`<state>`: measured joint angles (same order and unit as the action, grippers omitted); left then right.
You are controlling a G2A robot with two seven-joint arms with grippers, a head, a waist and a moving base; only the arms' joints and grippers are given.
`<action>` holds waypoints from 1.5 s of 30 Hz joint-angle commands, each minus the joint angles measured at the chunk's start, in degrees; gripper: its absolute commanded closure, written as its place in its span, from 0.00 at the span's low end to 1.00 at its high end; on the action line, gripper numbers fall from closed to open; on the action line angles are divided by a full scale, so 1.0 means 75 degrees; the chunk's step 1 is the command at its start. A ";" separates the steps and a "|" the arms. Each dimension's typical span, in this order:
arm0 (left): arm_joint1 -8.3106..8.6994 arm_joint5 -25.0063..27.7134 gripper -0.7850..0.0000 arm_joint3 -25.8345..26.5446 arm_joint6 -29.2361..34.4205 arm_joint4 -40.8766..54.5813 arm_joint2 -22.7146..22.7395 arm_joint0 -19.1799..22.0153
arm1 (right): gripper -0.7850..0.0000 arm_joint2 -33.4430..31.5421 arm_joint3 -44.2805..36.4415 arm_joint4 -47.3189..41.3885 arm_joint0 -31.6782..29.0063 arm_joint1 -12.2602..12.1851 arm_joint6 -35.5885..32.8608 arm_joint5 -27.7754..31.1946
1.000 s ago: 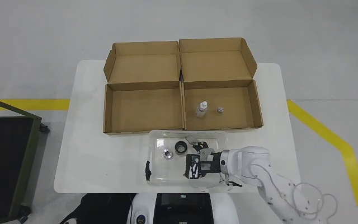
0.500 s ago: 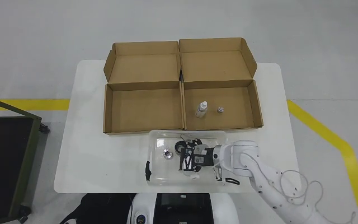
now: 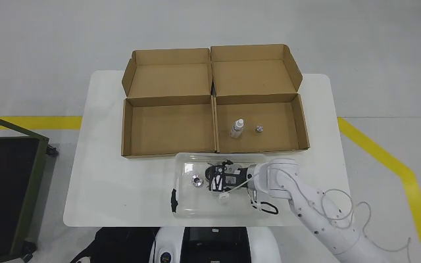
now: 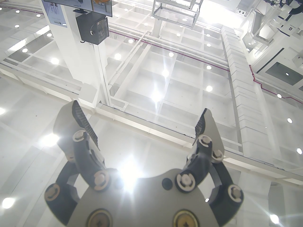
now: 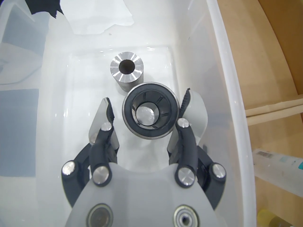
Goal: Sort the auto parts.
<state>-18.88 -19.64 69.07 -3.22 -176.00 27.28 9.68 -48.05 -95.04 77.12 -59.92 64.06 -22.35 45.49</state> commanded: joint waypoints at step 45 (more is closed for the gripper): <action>0.0000 0.0000 0.00 0.0000 0.0000 0.0000 0.0000 0.0000 | 1.00 -0.1980 -0.1623 -0.1660 -0.0981 -0.0494 0.2167 0.1519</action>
<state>-18.88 -19.64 69.07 -3.22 -176.00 27.28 9.68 -62.40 -107.04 65.26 -67.37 60.41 -6.32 57.12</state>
